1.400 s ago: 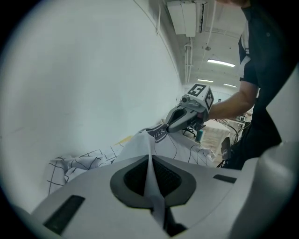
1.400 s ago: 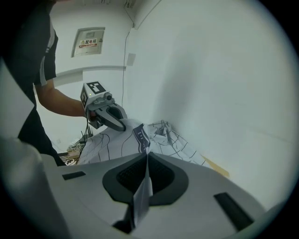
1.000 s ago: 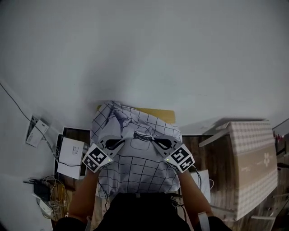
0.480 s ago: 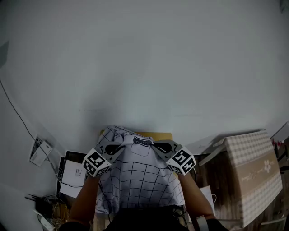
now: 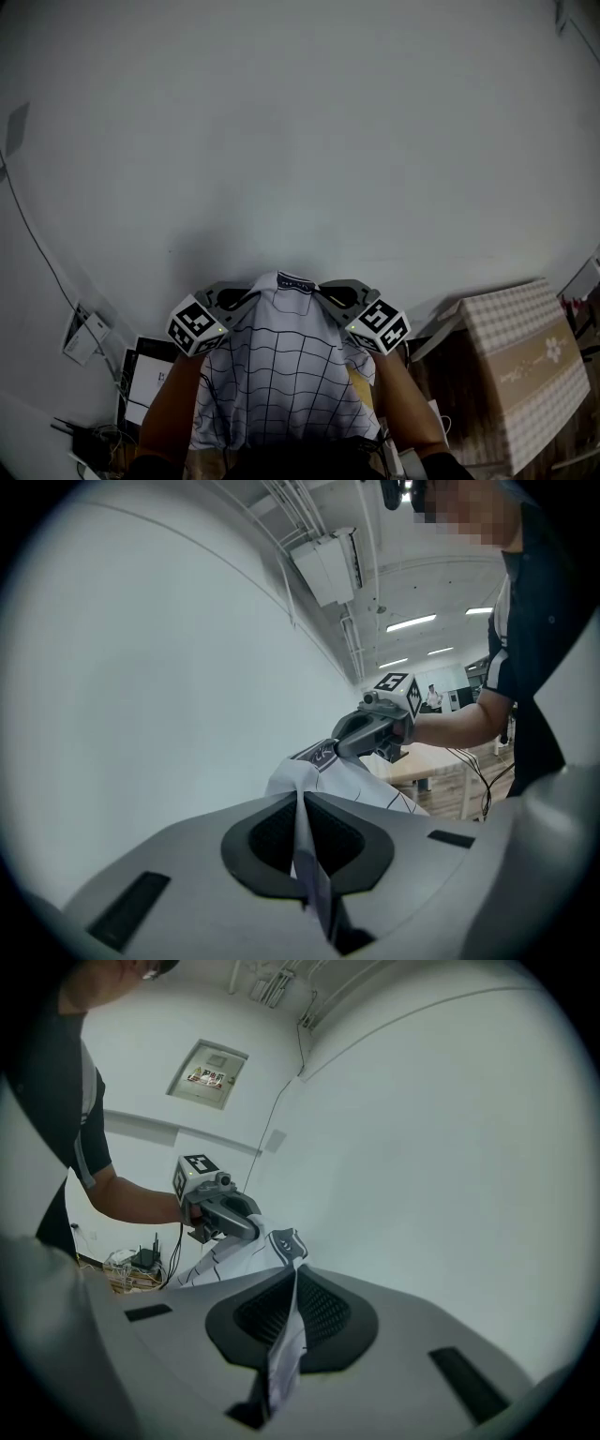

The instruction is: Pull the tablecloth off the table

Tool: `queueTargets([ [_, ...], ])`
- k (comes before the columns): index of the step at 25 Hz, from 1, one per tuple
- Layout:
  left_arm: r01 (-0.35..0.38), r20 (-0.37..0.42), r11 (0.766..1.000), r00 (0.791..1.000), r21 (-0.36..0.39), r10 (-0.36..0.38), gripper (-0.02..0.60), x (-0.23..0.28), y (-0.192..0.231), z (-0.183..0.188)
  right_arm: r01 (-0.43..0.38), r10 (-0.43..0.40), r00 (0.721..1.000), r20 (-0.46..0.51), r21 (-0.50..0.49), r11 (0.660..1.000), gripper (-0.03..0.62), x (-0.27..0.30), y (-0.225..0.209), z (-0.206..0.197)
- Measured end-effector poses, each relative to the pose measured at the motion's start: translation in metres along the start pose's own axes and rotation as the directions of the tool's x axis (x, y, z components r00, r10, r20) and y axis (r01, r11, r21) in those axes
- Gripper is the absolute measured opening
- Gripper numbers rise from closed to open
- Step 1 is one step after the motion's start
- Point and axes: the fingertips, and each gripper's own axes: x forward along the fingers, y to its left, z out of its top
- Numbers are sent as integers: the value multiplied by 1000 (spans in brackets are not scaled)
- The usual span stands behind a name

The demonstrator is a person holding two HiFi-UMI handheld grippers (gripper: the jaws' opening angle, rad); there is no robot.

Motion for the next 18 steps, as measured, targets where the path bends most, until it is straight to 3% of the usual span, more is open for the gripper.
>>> queueTargets([
  [8, 10, 73, 999, 997, 53, -13, 12, -5, 4, 44, 34, -32, 998, 53, -33, 999, 23, -14, -7, 38],
  [18, 55, 89, 989, 994, 141, -68, 12, -8, 0, 86, 52, -46, 997, 69, -95, 994, 23, -24, -6, 76],
])
